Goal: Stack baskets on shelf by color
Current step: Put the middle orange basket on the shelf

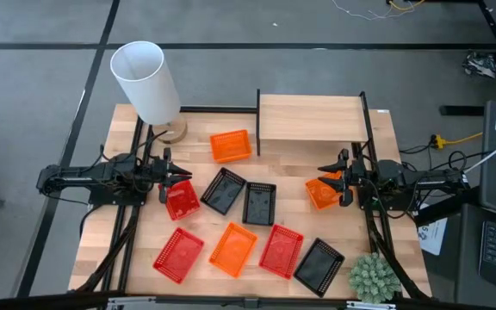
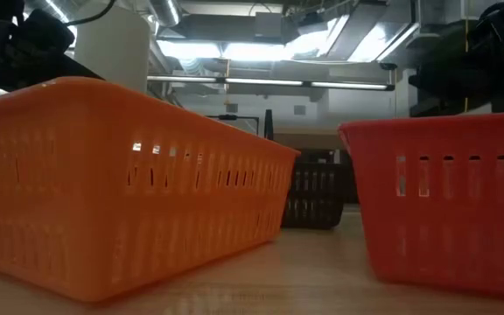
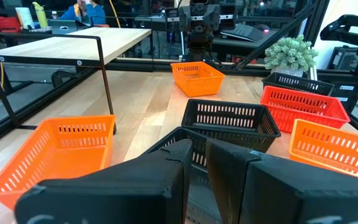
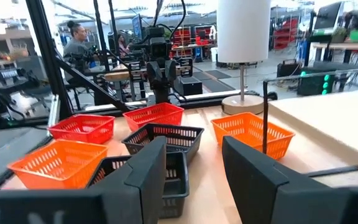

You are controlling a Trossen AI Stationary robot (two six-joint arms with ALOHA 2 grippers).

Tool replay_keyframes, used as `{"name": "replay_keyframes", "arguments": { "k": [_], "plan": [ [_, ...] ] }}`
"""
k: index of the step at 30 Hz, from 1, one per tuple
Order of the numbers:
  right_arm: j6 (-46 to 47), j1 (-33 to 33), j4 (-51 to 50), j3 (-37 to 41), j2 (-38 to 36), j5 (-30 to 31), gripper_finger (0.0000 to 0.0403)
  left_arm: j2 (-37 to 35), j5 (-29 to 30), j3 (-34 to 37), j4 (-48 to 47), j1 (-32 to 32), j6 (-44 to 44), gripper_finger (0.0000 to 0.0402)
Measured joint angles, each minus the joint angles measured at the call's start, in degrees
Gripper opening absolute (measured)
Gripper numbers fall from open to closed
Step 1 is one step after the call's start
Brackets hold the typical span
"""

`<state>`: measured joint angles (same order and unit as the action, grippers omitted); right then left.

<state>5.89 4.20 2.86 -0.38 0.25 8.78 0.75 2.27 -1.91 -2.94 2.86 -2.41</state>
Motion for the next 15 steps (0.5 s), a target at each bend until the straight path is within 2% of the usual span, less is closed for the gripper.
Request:
{"name": "replay_keyframes", "arguments": {
  "k": [9, 15],
  "plan": [
    [0.0, 0.01, 0.01, -0.01, 0.01, 0.02, 0.0158, -0.01, 0.01, 0.01, 0.0, -0.01, 0.01, 0.0041],
    [0.18, 0.01, -0.36, -0.02, 0.0, -2.8, 0.0158, -0.02, 0.0, 0.01, -0.02, 0.01, 0.0, 0.0041]
  ]
}}
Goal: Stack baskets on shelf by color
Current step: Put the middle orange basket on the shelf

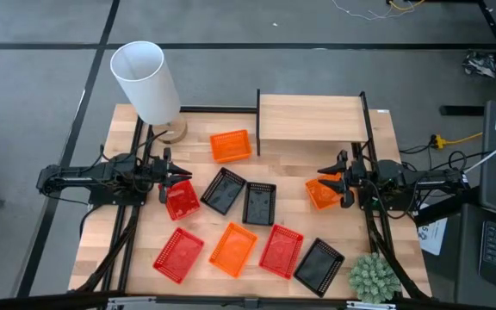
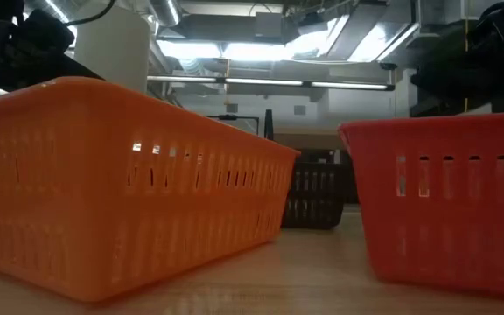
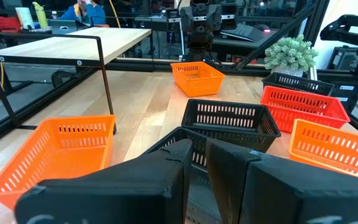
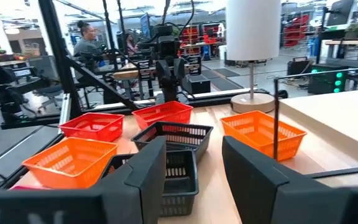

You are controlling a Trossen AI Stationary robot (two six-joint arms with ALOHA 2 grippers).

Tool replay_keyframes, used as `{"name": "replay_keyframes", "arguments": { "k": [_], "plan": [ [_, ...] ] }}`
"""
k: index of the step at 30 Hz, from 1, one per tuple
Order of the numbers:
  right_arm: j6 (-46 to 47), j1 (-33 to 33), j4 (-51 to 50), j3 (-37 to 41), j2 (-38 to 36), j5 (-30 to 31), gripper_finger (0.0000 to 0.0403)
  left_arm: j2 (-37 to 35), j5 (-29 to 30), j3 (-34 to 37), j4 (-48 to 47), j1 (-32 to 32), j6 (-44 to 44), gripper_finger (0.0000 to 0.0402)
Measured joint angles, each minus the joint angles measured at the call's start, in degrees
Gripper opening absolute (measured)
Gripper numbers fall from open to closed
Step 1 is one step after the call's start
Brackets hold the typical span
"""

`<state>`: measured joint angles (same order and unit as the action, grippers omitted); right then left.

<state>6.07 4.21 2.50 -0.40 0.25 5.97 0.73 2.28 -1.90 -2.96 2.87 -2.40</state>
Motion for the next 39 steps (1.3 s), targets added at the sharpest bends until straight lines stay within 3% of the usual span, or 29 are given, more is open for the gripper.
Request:
{"name": "replay_keyframes", "arguments": {
  "k": [20, 34, 39],
  "plan": [
    [2.63, 0.0, -0.3, 0.02, 0.0, -2.12, 0.0158, 0.01, 0.01, -0.01, 0.01, -0.01, 0.0, 0.0041],
    [-5.58, 0.0, -0.2, 0.0, 0.01, -1.11, 0.0158, 0.0, -0.01, 0.01, 0.0, -0.01, 0.0, 0.0041],
    [-1.89, -0.02, -0.55, 0.0, 0.0, -3.32, 0.0158, 0.0, -0.01, 0.0, 0.01, -0.01, 0.01, 0.0041]
  ]
}}
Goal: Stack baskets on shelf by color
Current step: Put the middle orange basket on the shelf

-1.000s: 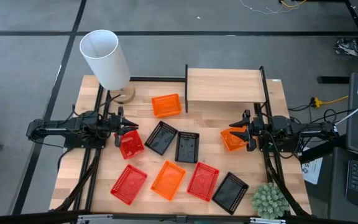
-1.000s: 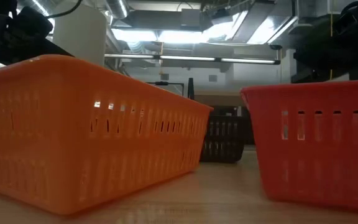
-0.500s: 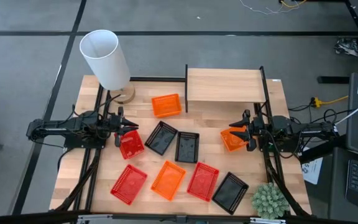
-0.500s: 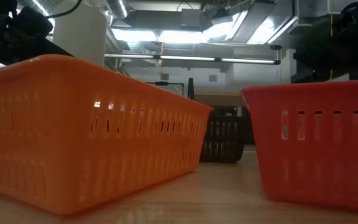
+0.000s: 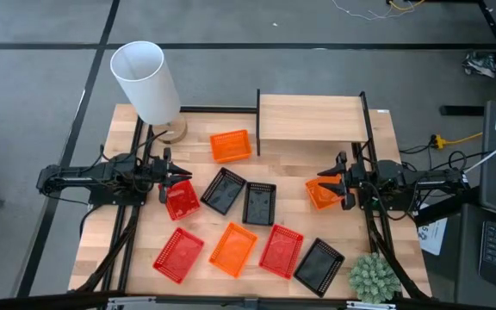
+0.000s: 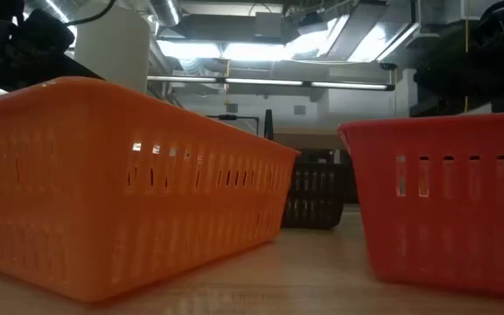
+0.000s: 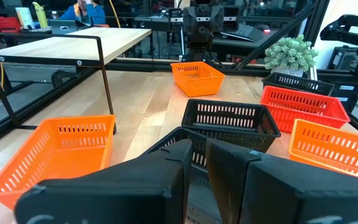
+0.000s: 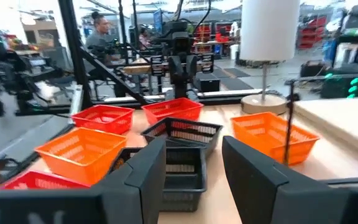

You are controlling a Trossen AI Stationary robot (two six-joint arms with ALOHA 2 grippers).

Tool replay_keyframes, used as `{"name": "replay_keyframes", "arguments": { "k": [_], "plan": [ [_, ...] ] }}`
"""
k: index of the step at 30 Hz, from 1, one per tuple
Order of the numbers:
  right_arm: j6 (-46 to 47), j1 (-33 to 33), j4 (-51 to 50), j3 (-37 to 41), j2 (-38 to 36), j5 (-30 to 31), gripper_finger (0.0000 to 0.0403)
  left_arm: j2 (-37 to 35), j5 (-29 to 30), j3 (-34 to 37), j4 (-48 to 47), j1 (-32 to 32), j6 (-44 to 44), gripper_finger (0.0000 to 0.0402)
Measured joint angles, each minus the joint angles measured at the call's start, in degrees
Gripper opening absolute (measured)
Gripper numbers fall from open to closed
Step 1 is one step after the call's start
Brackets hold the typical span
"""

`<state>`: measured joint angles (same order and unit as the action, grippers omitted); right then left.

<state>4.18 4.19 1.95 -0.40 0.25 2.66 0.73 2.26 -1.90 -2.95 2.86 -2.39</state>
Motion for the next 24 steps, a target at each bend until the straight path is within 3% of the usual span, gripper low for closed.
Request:
{"name": "replay_keyframes", "arguments": {
  "k": [24],
  "plan": [
    [-2.05, 0.01, -0.12, 0.02, 0.02, -0.81, 0.0158, 0.0, 0.01, 0.0, -0.01, 0.0, -0.01, 0.0041]
  ]
}}
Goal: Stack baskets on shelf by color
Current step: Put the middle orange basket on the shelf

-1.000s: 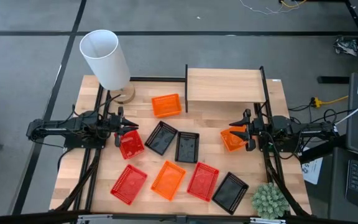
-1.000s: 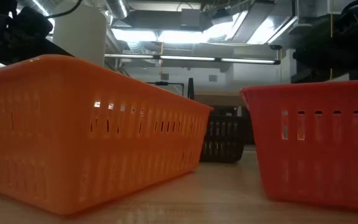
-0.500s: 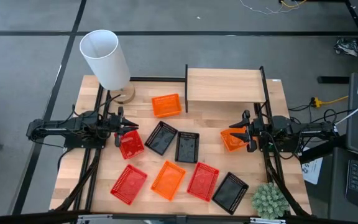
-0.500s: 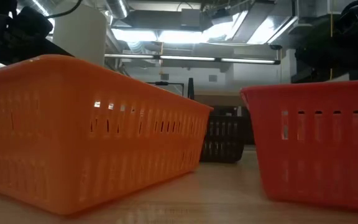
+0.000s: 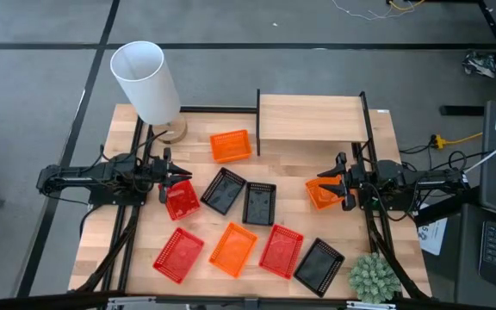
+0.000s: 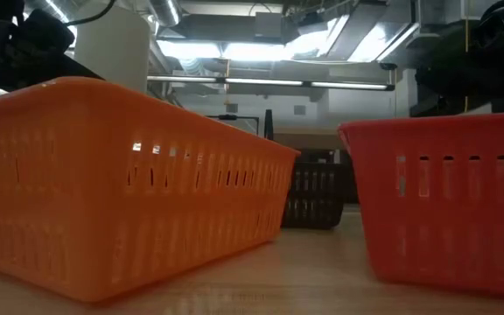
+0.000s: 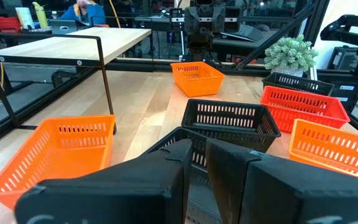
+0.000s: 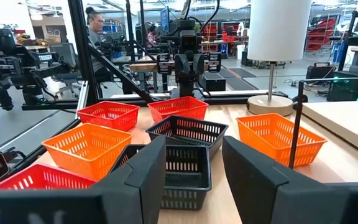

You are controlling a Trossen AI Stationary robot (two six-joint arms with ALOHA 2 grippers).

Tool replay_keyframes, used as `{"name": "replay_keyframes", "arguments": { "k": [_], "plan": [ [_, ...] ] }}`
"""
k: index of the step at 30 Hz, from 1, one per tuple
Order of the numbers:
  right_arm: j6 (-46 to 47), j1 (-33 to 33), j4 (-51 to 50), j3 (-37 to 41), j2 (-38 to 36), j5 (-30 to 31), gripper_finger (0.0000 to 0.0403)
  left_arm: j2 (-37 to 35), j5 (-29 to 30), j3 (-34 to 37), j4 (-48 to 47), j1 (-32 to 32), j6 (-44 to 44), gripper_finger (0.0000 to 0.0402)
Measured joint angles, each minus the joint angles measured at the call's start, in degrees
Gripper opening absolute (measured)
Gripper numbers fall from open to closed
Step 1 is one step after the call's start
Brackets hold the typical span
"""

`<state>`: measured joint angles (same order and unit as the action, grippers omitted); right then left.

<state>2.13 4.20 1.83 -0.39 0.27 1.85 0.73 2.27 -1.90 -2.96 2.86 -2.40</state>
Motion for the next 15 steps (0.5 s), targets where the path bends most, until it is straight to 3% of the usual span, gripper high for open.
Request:
{"name": "replay_keyframes", "arguments": {
  "k": [15],
  "plan": [
    [-2.36, -0.02, 0.0, -0.02, -0.02, 0.0, 0.0158, 0.01, 0.0, 0.0, 0.0, 0.0, 0.01, 0.0041]
  ]
}}
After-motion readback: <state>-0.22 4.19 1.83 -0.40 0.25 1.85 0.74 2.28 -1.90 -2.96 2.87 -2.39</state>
